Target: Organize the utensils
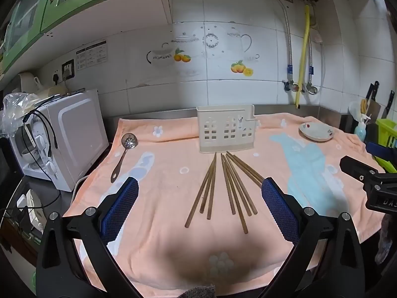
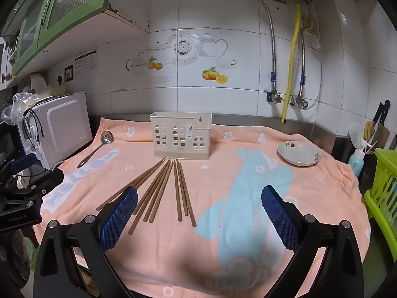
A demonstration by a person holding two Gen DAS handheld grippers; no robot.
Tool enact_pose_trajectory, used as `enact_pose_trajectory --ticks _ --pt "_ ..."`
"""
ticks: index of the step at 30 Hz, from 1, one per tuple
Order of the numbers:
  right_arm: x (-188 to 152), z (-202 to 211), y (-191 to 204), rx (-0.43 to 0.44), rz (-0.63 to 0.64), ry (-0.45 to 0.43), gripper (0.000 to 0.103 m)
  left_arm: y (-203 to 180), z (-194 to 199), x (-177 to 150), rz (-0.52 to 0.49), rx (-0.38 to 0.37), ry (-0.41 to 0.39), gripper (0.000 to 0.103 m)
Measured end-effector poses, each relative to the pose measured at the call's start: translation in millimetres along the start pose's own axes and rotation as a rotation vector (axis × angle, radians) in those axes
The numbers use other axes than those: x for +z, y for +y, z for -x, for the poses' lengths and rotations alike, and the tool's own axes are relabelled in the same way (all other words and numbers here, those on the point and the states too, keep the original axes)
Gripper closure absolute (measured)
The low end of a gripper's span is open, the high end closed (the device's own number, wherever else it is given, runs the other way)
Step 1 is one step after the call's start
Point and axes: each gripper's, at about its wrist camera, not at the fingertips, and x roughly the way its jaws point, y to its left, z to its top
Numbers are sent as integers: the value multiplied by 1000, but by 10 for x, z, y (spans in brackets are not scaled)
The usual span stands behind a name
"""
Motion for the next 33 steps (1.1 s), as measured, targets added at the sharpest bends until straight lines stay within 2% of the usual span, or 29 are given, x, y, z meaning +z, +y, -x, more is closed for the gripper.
enact_pose_trajectory --ticks 33 --pt "-2 12 -1 7 -5 -8 6 -9 67 28 -21 -1 -20 5"
